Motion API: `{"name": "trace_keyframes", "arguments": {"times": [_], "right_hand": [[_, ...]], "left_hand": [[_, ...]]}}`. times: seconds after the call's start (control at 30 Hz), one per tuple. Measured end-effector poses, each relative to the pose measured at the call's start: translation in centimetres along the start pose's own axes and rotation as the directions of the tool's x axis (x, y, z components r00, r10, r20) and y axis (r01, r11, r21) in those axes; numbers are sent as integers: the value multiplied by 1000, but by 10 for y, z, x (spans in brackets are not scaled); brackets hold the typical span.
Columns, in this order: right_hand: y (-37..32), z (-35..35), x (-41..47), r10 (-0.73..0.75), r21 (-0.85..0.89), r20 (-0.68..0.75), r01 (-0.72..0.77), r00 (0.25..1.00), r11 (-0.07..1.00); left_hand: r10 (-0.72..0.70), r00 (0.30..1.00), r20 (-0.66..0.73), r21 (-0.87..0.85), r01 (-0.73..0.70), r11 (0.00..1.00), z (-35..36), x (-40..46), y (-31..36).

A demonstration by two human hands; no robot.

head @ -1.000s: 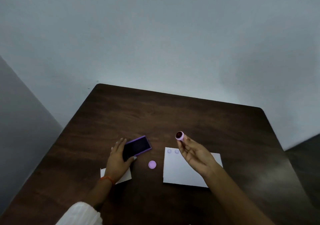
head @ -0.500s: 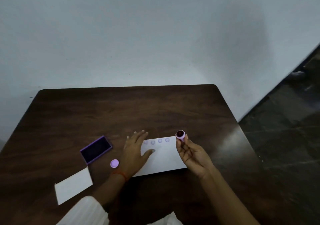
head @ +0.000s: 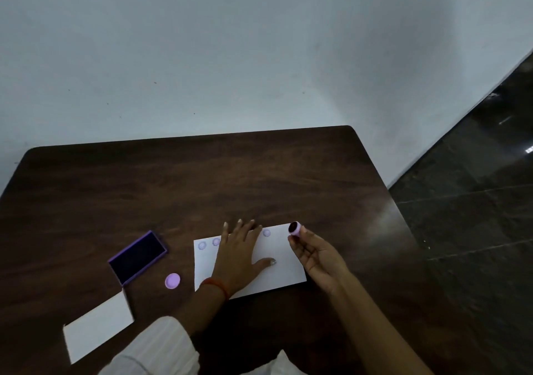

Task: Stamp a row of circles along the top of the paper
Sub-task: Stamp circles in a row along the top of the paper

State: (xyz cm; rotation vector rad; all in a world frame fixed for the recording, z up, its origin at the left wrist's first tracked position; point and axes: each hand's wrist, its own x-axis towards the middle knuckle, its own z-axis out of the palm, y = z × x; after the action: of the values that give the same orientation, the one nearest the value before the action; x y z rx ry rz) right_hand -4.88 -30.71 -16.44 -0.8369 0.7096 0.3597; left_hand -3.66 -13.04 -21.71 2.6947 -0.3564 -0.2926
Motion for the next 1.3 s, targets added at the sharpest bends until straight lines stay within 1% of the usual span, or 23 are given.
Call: {"name": "trace_keyframes", "arguments": {"times": [0.07, 0.17, 0.23, 0.27, 0.3, 0.33, 0.4, 0.47, 0.5, 0.53, 0.6, 0.67, 0.77, 0.97, 1.1, 1.3], "right_hand": [[0, 2, 3, -22, -44, -16, 21, 1000, 999], [0, 8, 9, -87, -145, -82, 74, 993, 987], [2, 12, 11, -163, -285, -124, 122, 979, 951], [4, 13, 12, -228, -389, -135, 160, 964, 907], [5, 14, 12, -317, -513, -129, 211, 939, 832], [6, 14, 11, -419, -638, -92, 269, 903, 721], [9, 13, 10, -566, -811, 59, 370, 822, 453], [18, 23, 14, -587, -897, 230, 403, 776, 183], [19, 24, 15, -587, -914, 285, 400, 758, 73], [20, 25, 16, -577, -918, 333, 396, 746, -18], [22, 28, 19, -540, -908, 410, 385, 735, -166], [23, 29, 21, -490, -892, 451, 359, 746, -274], [24, 30, 24, -421, -863, 485, 340, 766, -374], [20, 34, 25, -328, -834, 478, 305, 815, -460], [20, 36, 27, -302, -826, 465, 285, 832, -487], [18, 38, 30, -288, -823, 470, 296, 834, -485]], "left_hand": [[-13, 1000, 7, 9, 13, 1000, 0, -1, -1], [-5, 1000, -12, 27, 5, 1000, 2, -4, -4], [7, 999, -44, 18, -6, 1000, 4, -5, -5], [10, 998, -55, 14, -10, 1000, 4, -6, -6], [13, 998, -59, 8, -12, 1000, 4, -6, -6], [14, 998, -59, 5, -14, 1000, 4, -6, -5], [14, 998, -66, 1, -14, 1000, 5, -6, -2], [-10, 997, -73, -11, 9, 1000, 3, -10, -10], [-4, 997, -73, -3, 3, 1000, 3, -10, -8], [1, 998, -70, 5, 0, 1000, 3, -10, -8], [5, 998, -67, 15, -4, 1000, 4, -10, -6], [8, 997, -76, 8, -7, 1000, 4, -10, -5], [6, 998, -65, 15, -5, 1000, 2, -11, -4], [-6, 999, -51, 5, 6, 1000, 1, -12, -4], [4, 997, -74, 11, -3, 1000, 2, -12, -5], [-13, 997, -76, -5, 12, 1000, 3, -11, -4]]}}
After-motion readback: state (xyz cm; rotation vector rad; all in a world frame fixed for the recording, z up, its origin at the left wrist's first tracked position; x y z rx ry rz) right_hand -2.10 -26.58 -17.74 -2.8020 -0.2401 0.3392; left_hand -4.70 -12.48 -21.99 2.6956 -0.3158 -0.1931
